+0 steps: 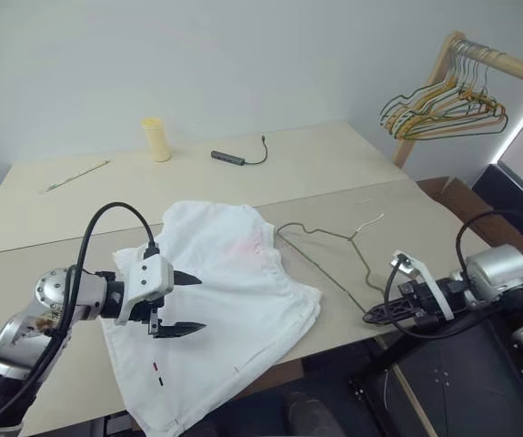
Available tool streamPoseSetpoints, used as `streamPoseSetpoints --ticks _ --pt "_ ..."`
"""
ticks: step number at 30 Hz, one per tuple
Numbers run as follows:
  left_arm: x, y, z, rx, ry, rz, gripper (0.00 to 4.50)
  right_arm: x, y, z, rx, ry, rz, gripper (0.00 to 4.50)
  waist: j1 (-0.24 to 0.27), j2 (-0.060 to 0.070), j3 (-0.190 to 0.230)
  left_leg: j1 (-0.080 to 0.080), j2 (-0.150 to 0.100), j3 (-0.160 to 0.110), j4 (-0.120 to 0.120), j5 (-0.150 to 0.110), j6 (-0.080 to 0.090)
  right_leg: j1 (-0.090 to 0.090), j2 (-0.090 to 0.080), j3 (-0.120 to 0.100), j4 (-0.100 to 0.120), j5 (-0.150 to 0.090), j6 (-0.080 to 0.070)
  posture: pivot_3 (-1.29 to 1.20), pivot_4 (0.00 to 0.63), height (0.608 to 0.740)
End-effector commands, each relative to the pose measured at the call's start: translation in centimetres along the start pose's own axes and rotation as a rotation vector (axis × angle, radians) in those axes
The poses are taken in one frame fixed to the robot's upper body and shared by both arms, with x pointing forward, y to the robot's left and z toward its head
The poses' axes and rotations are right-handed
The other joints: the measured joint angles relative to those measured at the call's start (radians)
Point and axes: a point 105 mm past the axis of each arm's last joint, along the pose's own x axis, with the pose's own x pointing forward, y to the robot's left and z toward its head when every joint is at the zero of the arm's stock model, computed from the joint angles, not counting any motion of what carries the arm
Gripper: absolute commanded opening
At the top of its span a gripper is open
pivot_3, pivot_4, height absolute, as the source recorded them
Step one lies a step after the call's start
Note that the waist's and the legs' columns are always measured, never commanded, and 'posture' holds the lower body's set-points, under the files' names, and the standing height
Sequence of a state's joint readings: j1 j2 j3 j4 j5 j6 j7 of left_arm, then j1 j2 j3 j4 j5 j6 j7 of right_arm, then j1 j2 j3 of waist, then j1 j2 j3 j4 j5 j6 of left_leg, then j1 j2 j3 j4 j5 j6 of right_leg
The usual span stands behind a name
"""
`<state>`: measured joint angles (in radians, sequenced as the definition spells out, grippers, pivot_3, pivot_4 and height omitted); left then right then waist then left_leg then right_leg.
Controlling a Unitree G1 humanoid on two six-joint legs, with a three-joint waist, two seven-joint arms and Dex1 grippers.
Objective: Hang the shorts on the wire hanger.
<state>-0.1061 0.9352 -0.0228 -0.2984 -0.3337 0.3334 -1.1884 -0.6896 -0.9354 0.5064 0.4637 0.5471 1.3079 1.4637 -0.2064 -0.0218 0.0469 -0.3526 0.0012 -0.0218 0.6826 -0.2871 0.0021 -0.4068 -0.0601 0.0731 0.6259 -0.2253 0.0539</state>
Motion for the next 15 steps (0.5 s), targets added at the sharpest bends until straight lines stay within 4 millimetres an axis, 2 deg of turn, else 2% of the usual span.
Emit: streamPoseSetpoints --ticks 1,10,15 --pt "-0.26 0.2 0.74 0.042 -0.006 0.016 4.48 -0.33 0.94 0.71 -0.066 -0.005 0.033 0.0 0.0 0.0 0.0 0.0 0.0 0.0 0.0 0.0 0.0 0.0 0.0 0.0 0.0 0.0 0.0 -0.17 0.0 0.74" --pt "-0.1 0.12 0.7 0.04 -0.007 0.027 4.48 -0.33 1.33 0.2 -0.155 0.062 0.046 0.0 0.0 0.0 0.0 0.0 0.0 0.0 0.0 0.0 0.0 0.0 0.0 0.0 0.0 0.0 0.0 -0.16 0.0 0.74" --pt "0.0 0.15 0.75 0.04 -0.009 0.031 4.48 0.34 0.78 0.42 -0.179 0.113 -0.002 0.0 0.001 0.0 0.0 0.0 0.0 -0.001 0.001 0.0 0.0 0.0 0.0 0.0 0.001 0.0 0.0 -0.15 0.0 0.74"
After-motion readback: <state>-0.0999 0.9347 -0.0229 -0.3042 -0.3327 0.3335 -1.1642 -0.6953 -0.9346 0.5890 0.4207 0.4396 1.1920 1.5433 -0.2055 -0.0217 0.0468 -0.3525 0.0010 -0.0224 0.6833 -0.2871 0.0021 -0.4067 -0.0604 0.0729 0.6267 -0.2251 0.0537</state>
